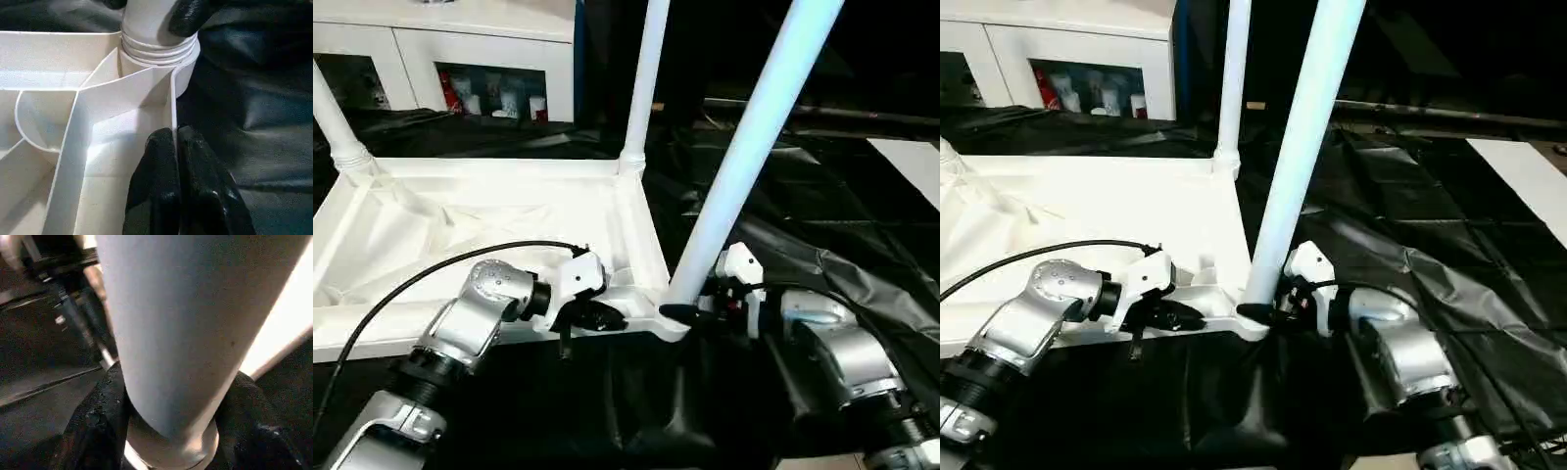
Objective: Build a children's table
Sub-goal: Rotate leg to tighten
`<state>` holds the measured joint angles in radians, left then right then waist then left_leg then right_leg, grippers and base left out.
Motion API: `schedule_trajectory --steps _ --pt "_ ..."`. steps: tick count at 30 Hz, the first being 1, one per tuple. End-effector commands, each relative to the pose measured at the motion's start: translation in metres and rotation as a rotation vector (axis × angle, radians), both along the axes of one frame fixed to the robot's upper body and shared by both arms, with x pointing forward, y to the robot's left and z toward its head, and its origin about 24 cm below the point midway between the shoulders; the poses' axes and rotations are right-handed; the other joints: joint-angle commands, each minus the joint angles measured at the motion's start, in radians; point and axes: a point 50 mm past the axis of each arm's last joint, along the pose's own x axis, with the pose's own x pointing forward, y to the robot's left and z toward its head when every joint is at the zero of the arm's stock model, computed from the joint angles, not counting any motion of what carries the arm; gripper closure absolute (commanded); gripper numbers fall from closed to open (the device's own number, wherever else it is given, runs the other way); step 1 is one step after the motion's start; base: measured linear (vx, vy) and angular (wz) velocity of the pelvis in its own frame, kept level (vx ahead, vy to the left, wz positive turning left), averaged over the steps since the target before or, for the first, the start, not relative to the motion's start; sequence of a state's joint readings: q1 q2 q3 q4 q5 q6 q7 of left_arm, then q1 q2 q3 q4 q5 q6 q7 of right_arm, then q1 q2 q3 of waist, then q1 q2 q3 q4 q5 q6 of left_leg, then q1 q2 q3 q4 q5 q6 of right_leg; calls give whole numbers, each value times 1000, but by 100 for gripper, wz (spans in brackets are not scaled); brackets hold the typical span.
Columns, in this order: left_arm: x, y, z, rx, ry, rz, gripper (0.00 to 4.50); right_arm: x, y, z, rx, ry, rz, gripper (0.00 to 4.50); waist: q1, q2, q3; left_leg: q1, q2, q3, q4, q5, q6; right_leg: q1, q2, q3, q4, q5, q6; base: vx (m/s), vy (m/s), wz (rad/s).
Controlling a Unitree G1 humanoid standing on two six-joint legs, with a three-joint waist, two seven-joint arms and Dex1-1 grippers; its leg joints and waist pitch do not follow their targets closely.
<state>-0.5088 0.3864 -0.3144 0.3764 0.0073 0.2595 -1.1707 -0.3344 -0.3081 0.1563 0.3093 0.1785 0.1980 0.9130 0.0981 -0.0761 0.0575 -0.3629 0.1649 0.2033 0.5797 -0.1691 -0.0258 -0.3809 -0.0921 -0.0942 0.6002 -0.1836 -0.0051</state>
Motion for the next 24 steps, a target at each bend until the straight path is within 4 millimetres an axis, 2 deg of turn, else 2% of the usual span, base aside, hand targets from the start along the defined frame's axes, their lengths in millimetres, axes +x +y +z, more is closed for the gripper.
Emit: schedule_trajectory --steps 1,3,4,6,7,8,9,10,11,12,13,14,15,16,17,18,19,20,21,22,23,24 --pt "7 -24 -5 -16 -29 70 450 3 14 -22 -92 47 -97 247 -11 9 -49 27 80 -55 -79 -433 -82 14 -94 59 -100 -512 -144 -52 11 -5" --pt "10 -28 -6 -8 -45 100 450 6 18 -25 -94 59 -154 248 -18 10 -45 31 79 -63 -77 -481 -88 10 -99 53 -114 -609 -111 -54 13 -6" --pt "14 -36 -7 -7 -52 149 450 13 27 -29 -70 94 -254 248 -23 9 -43 34 78 -68 -74 -514 -88 11 -102 44 -126 -670 -85 -61 21 -12" --pt "20 -53 -8 -14 -52 223 450 24 41 -32 -30 151 -427 248 -34 11 -38 40 78 -76 -74 -559 -100 6 -100 29 -139 -723 -65 -70 23 -13" --pt "21 -59 -8 -14 -53 237 450 27 46 -32 -21 172 -475 249 -52 37 -33 58 87 -93 -85 -712 -131 16 -84 -19 -149 -707 -49 -81 41 -12" --pt "22 -64 -9 -13 -56 248 450 29 51 -33 -16 185 -501 249 -63 41 -32 41 97 -101 -109 -779 -142 38 -70 -30 -125 -627 -54 -81 41 -12" --pt "22 -68 -9 -10 -58 256 450 31 56 -32 -12 187 -506 249 -38 65 -25 -71 120 -72 -234 -953 -173 123 -11 -34 92 -349 -86 -116 56 -9" --pt "23 -72 -8 -8 -62 257 450 32 61 -30 -12 182 -502 249 45 47 -35 -74 83 12 -230 -888 -126 95 24 -16 131 -232 -62 -79 -6 19" --pt "22 -76 -8 -4 -66 249 450 33 68 -28 -11 169 -486 249 8 9 -52 -6 67 23 -194 -734 -109 57 -4 39 101 -371 -58 -79 -6 19" --pt "22 -77 -8 -3 -69 242 450 34 71 -27 -10 162 -476 249 -2 -39 -71 67 55 -9 -75 -580 -129 -8 -81 75 -5 -622 -32 56 -123 21" --pt "22 -79 -8 1 -76 228 450 35 77 -23 -9 140 -456 249 5 -21 -37 -24 18 -110 95 -120 -39 43 -202 134 -125 -907 -85 106 -71 -32" --pt "21 -79 -8 1 -77 219 450 35 79 -21 -4 130 -444 214 13 -10 -42 -58 31 -109 50 -62 -58 77 -178 88 -99 -815 -88 106 -71 -32" --pt "21 -79 -8 1 -77 219 450 35 79 -21 -4 130 -444 180 14 11 -54 -53 57 -111 -10 -67 -90 83 -134 67 -75 -652 -109 65 46 -34" --pt "22 -75 -7 3 -82 201 450 37 77 -19 15 127 -445 180 -12 30 -72 16 90 -110 -54 -88 -85 39 -51 41 -10 -155 -158 0 0 0" --pt "22 -73 -7 5 -83 197 450 38 76 -18 20 130 -449 180 -21 34 -71 21 87 -97 -59 -148 -73 42 -60 51 -14 -36 -214 0 0 0" --pt "22 -71 -7 6 -87 190 450 38 74 -18 23 129 -450 168 -21 34 -71 21 87 -97 -59 -148 -73 42 -60 51 -14 -36 -214 0 0 0" --pt "22 -69 -6 3 -90 179 450 39 72 -17 23 124 -447 151 -18 26 -65 4 74 -81 -68 -211 -56 60 -73 56 -31 -73 -227 0 0 0" --pt "22 -66 -6 4 -88 169 450 39 67 -16 20 112 -440 138 -17 20 -65 4 73 -78 -69 -225 -52 62 -76 57 -36 -106 -222 0 0 0" --pt "21 -63 -5 5 -89 153 450 39 63 -15 22 103 -428 133 -10 16 -64 3 70 -72 -70 -232 -44 64 -81 58 -47 -184 -203 0 0 0" --pt "20 -57 -5 10 -83 135 450 39 55 -12 27 86 -398 119 -8 15 -64 4 71 -69 -70 -224 -41 64 -83 60 -52 -206 -194 0 0 0" --pt "20 -52 -5 18 -78 129 450 39 49 -9 29 75 -376 119 -3 18 -66 3 78 -68 -71 -181 -35 65 -84 62 -51 -187 -180 0 0 0" --pt "19 -49 -5 16 -81 116 450 38 45 -8 28 68 -356 119 -3 19 -66 3 80 -67 -71 -163 -32 64 -82 62 -49 -158 -181 0 0 0"
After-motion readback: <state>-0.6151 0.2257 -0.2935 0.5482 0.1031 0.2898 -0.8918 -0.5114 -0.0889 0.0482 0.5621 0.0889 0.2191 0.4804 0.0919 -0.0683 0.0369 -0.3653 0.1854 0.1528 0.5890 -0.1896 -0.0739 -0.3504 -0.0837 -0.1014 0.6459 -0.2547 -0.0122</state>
